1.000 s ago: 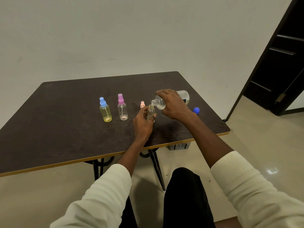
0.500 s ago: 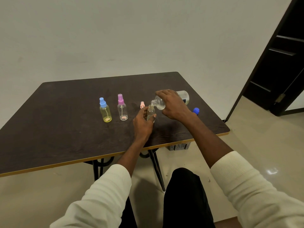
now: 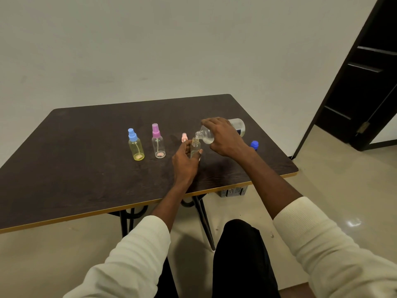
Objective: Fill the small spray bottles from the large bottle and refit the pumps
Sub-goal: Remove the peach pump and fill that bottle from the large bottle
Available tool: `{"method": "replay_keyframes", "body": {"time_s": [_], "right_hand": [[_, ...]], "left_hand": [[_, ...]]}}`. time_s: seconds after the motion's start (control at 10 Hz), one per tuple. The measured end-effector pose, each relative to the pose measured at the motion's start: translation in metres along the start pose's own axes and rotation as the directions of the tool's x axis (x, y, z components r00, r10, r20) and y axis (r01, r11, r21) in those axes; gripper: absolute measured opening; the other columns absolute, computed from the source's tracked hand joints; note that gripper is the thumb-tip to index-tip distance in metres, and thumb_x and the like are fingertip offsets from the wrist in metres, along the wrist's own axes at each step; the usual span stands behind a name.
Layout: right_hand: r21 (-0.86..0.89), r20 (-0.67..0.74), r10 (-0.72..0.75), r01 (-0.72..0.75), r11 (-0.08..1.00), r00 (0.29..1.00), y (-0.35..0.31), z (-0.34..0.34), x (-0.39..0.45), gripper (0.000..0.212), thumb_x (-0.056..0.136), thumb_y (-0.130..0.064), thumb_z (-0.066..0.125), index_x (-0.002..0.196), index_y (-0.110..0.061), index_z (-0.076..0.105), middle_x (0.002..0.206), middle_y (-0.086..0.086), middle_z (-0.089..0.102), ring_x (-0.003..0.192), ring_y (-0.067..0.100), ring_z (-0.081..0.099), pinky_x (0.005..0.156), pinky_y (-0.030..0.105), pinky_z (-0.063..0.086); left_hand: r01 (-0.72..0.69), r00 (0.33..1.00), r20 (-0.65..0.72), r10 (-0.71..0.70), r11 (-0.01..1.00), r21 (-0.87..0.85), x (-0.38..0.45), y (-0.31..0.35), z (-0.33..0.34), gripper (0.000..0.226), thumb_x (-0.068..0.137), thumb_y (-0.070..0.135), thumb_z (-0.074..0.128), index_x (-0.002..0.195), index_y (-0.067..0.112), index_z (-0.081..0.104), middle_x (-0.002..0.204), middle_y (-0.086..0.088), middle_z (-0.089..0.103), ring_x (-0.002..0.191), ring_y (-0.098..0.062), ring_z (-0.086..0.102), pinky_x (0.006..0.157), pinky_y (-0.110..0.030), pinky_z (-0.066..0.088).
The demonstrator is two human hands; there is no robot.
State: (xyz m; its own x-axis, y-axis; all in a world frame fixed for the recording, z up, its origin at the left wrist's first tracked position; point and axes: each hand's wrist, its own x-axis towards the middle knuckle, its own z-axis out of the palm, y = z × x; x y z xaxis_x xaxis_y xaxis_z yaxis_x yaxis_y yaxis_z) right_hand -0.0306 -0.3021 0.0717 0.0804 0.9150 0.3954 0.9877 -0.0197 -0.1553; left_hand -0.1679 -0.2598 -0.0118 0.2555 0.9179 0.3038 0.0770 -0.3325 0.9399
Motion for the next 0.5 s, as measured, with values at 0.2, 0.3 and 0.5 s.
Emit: {"method": "replay_keyframes", "body": {"time_s": [0.2, 0.3, 0.5], "right_hand": [[0.008, 0.01, 0.006, -0.006, 1.0, 1.0, 0.0002, 0.001, 0.0005, 0.075, 0.076, -0.009, 0.077, 0.143, -0.015, 0.044, 0.145, 0.006, 0.048, 0.135, 0.025, 0.039, 0.115, 0.042, 0.026], [0.005, 0.01, 0.005, -0.005, 1.0, 1.0, 0.0005, 0.001, 0.0008, 0.075, 0.076, -0.01, 0.077, 0.143, -0.015, 0.043, 0.145, 0.006, 0.048, 0.135, 0.025, 0.039, 0.114, 0.042, 0.026], [0.007, 0.011, 0.005, -0.005, 1.0, 1.0, 0.0002, 0.0014, 0.0006, 0.075, 0.076, -0.011, 0.077, 0.143, -0.015, 0.044, 0.145, 0.006, 0.048, 0.135, 0.026, 0.039, 0.114, 0.043, 0.027]], "left_hand": [[0.0, 1.0, 0.0, 0.0, 1.0, -0.004, -0.0001, -0.0011, -0.0008, 0.04, 0.09, 0.016, 0.072, 0.128, 0.016, 0.06, 0.112, 0.002, 0.07, 0.103, -0.011, 0.067, 0.093, -0.031, 0.055], [0.002, 1.0, -0.002, -0.002, 1.0, 0.0, -0.0003, -0.001, -0.0006, 0.038, 0.09, 0.016, 0.072, 0.126, 0.016, 0.061, 0.109, 0.005, 0.069, 0.102, -0.011, 0.067, 0.092, -0.033, 0.056], [0.002, 1.0, -0.001, -0.002, 1.0, 0.012, -0.0006, -0.0009, -0.0006, 0.041, 0.09, 0.016, 0.072, 0.129, 0.015, 0.059, 0.113, 0.002, 0.069, 0.103, -0.011, 0.065, 0.092, -0.029, 0.054]]}}
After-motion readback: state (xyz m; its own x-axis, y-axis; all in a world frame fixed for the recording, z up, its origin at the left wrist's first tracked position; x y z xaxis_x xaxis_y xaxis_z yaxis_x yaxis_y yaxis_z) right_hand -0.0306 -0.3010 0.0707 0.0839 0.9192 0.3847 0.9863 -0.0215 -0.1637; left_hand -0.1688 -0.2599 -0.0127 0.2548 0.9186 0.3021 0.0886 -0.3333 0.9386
